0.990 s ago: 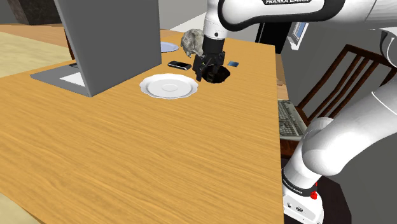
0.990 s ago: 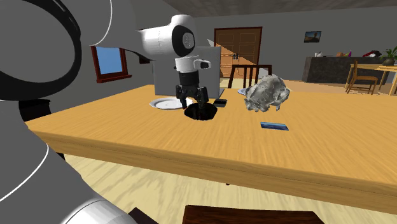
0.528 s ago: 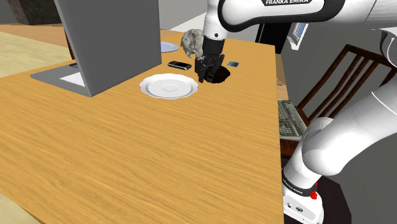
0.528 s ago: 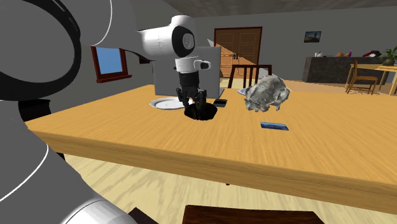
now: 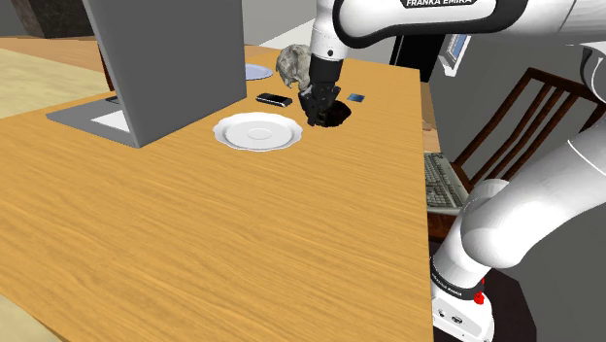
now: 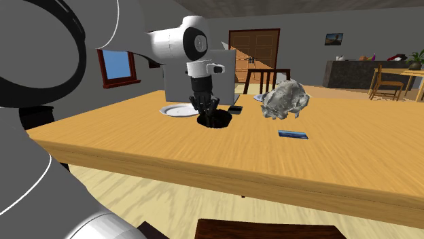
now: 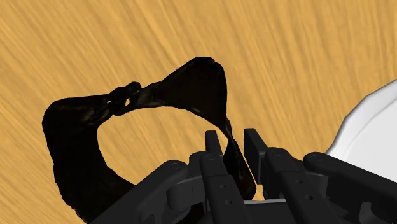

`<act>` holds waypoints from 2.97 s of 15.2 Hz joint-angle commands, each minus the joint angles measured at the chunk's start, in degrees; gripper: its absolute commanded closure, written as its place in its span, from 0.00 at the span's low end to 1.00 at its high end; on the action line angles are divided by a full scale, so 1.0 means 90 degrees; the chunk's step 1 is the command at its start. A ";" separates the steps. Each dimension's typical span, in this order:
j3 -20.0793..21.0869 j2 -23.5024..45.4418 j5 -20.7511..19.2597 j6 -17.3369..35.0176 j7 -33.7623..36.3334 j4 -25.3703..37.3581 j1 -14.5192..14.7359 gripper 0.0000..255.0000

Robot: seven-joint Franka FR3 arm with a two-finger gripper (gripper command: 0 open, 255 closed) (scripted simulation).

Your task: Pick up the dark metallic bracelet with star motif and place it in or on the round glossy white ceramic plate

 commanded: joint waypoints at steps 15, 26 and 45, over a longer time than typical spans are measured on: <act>-0.0011 0.0264 -0.0028 -0.1192 -0.0036 0.1437 -0.0028 1.00; 0.0822 0.1411 -0.0149 -0.1444 0.1187 0.2771 0.0350 1.00; 0.1518 0.2754 -0.0620 -0.0752 0.2512 0.3261 0.0916 1.00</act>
